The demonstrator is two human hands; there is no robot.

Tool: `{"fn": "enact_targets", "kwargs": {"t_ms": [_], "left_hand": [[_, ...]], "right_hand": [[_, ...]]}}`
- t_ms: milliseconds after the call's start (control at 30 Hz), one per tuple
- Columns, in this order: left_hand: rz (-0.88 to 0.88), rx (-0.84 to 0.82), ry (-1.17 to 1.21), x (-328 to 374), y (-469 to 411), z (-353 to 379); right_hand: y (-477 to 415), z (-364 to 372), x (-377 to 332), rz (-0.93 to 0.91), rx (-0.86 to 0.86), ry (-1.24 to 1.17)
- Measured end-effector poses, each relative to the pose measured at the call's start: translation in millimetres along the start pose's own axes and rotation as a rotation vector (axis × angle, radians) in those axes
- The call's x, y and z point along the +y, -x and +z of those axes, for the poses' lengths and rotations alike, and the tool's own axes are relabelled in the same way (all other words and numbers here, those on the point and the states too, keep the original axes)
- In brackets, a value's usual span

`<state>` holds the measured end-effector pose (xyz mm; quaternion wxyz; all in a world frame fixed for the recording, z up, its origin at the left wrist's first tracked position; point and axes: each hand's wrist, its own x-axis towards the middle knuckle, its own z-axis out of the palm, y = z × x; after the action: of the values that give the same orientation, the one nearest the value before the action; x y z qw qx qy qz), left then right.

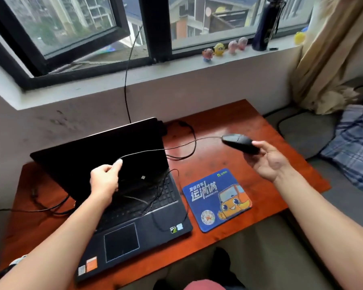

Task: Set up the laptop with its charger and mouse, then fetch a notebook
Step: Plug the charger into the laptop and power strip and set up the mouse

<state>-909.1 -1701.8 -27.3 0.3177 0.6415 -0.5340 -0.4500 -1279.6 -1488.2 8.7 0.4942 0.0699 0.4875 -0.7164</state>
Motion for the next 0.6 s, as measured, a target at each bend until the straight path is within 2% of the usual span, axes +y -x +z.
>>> {"fn": "enact_targets", "kwargs": {"t_ms": [100,200,367,600], "left_hand": [[-0.052,0.044,-0.001,10.1,-0.9,26.6],[-0.072,0.043,-0.036,11.1,11.7,52.1],[-0.097,-0.029,-0.154,-6.5,52.1,87.1],[-0.308,-0.384,-0.216,-36.6,112.7,137.6]], "right_hand": [[-28.7,-26.0,25.1,0.123,0.062,0.221],[-48.8,-42.8,66.0,0.208,0.126,0.260],[-63.1,-68.3,129.8,0.228,0.193,0.501],[-59.3,-89.4,143.4,0.041,0.041,1.257]]}}
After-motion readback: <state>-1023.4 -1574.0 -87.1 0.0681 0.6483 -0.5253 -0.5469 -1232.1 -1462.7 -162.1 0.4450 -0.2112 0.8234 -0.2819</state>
